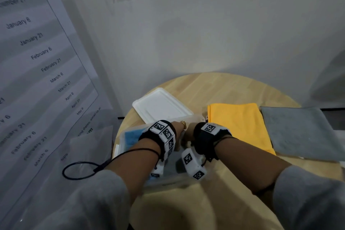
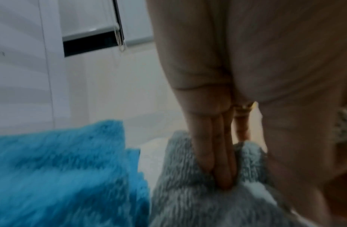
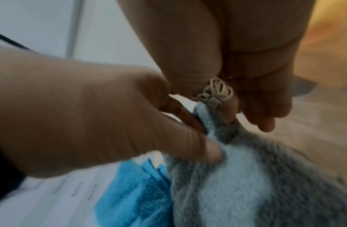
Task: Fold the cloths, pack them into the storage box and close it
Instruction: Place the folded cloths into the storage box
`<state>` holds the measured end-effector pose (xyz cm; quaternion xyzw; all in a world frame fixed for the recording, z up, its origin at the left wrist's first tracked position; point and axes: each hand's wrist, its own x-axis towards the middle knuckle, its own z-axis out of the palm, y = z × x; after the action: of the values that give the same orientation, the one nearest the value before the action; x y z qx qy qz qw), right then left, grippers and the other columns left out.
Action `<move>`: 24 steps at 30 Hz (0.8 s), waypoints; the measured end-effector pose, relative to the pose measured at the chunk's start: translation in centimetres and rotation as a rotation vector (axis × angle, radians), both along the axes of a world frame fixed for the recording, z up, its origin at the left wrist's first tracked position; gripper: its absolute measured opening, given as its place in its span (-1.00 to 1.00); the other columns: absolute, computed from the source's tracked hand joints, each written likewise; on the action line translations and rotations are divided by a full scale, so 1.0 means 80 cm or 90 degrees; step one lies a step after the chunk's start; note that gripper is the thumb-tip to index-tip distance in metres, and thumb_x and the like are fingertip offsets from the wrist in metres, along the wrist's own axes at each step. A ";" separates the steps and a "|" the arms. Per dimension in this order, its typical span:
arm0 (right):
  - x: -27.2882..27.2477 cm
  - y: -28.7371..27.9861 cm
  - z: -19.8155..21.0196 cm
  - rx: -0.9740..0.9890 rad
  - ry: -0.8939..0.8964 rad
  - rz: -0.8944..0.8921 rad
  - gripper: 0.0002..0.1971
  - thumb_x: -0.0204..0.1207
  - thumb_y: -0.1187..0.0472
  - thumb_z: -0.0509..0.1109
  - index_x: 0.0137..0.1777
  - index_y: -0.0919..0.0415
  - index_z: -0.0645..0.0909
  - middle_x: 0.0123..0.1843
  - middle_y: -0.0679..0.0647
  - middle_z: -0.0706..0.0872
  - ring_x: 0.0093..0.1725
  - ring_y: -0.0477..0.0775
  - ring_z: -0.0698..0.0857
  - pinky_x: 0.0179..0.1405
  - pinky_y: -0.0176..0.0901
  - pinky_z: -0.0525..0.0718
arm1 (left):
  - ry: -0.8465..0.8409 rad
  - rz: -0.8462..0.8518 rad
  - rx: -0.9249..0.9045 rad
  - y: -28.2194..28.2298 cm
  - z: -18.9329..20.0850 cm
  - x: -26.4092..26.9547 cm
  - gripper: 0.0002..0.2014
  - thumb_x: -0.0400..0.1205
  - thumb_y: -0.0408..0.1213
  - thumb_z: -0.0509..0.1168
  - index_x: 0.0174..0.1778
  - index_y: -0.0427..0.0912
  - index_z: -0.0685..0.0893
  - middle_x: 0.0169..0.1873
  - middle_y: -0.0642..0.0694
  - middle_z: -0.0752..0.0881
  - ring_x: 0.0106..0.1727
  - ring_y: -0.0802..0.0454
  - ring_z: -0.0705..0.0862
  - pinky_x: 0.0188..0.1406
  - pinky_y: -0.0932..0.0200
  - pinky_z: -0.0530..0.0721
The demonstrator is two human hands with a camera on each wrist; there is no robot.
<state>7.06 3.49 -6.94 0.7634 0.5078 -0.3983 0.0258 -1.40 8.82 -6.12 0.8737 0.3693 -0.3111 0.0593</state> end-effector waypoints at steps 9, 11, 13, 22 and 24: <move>0.082 -0.089 0.052 0.315 0.135 -0.245 -0.80 0.60 0.42 0.24 0.04 0.45 0.70 0.00 0.28 0.75 -0.17 0.11 0.69 -0.14 -0.16 0.63 | 0.078 -0.168 0.048 -0.017 -0.013 -0.032 0.20 0.11 0.52 0.27 0.60 0.03 0.00 0.62 -0.11 0.13 0.54 -0.14 0.32 0.47 -0.12 0.43; 0.112 -0.112 0.038 0.356 0.106 -0.289 -0.79 0.61 0.44 0.21 0.05 0.41 0.69 0.02 0.24 0.71 -0.12 0.14 0.68 -0.08 -0.15 0.58 | 0.133 -0.208 0.066 -0.016 -0.022 -0.043 0.24 0.22 0.54 0.22 0.64 0.00 -0.27 0.66 -0.09 -0.22 0.67 -0.14 -0.05 0.62 -0.17 0.10; 0.147 -0.131 0.019 0.369 0.023 -0.303 -0.77 0.61 0.45 0.19 0.10 0.37 0.68 0.12 0.24 0.71 0.04 0.20 0.67 -0.03 -0.12 0.56 | 0.152 -0.226 0.087 -0.020 -0.024 -0.045 0.19 0.37 0.40 0.30 0.63 -0.06 -0.34 0.62 -0.10 -0.37 0.66 -0.12 -0.24 0.64 -0.15 -0.11; 0.254 -0.184 -0.086 0.119 -0.247 -0.278 -0.62 0.58 0.21 0.25 0.37 0.32 0.42 0.43 0.24 0.44 0.41 0.26 0.45 0.35 0.08 0.50 | 0.201 -0.253 0.152 -0.050 -0.049 -0.054 -0.17 0.68 -0.05 0.16 0.63 -0.10 -0.34 0.61 -0.25 -0.38 0.64 -0.26 -0.32 0.57 -0.32 -0.16; 0.260 -0.184 -0.090 0.117 -0.238 -0.241 -0.60 0.55 0.19 0.30 0.35 0.30 0.42 0.43 0.24 0.43 0.41 0.26 0.46 0.37 0.06 0.50 | 0.216 -0.264 0.140 -0.049 -0.044 -0.053 -0.15 0.67 -0.02 0.15 0.63 -0.08 -0.35 0.60 -0.23 -0.39 0.63 -0.26 -0.32 0.59 -0.33 -0.16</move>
<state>27.88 -11.24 -14.11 0.9040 0.3766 -0.2009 -0.0253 -5.60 4.89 -9.62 0.8673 0.2186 -0.4164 -0.1630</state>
